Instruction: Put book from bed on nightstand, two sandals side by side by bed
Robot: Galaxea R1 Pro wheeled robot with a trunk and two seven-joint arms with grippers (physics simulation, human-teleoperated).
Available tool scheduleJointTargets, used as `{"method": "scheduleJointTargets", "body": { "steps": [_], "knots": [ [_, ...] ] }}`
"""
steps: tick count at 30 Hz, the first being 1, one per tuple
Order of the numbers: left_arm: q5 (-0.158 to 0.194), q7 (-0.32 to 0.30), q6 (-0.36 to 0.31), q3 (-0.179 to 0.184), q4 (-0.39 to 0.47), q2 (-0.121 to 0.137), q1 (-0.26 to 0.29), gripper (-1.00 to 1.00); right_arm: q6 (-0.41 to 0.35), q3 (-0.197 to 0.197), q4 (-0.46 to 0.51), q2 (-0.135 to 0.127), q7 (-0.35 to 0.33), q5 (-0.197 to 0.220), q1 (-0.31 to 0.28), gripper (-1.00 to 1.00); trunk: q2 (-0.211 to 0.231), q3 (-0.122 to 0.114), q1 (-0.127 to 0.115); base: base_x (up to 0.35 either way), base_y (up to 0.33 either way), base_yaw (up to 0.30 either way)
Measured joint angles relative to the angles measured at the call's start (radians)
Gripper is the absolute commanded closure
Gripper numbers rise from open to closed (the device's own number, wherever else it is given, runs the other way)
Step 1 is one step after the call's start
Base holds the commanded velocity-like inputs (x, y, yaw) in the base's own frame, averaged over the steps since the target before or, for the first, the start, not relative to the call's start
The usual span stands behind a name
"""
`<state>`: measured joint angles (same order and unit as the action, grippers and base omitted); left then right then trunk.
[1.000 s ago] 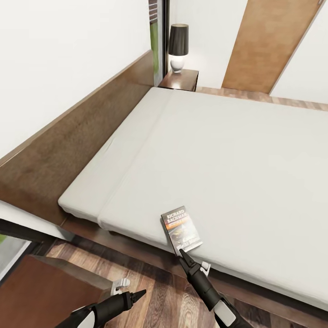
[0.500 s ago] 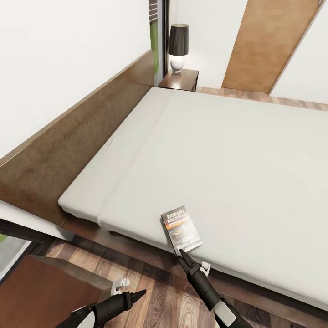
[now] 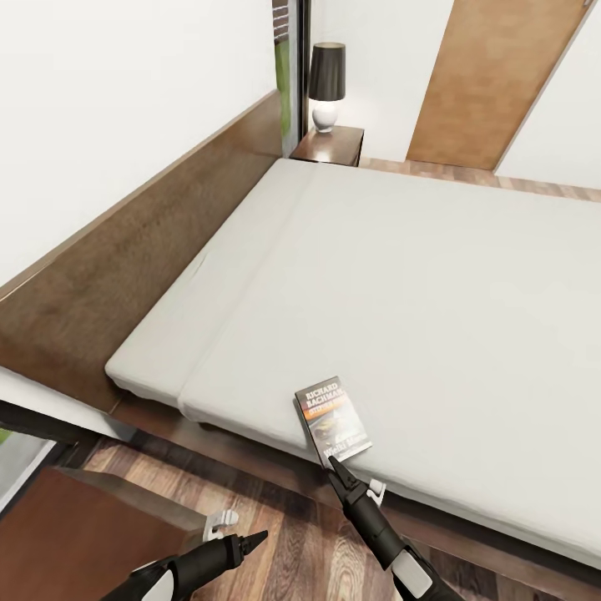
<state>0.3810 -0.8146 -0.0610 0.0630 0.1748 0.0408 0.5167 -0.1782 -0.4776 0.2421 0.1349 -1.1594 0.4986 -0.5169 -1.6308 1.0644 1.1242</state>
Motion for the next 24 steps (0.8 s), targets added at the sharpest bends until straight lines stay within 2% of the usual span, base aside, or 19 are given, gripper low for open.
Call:
{"method": "scheduleJointTargets", "body": {
  "steps": [24],
  "knots": [
    [0.000,0.000,0.000,0.000,0.001,0.000,0.000,-1.00,0.000,0.000,0.000,0.000,-0.002,0.000,0.000,-1.00,0.000,0.000,0.000,0.021,0.000,0.000]
  ]
}}
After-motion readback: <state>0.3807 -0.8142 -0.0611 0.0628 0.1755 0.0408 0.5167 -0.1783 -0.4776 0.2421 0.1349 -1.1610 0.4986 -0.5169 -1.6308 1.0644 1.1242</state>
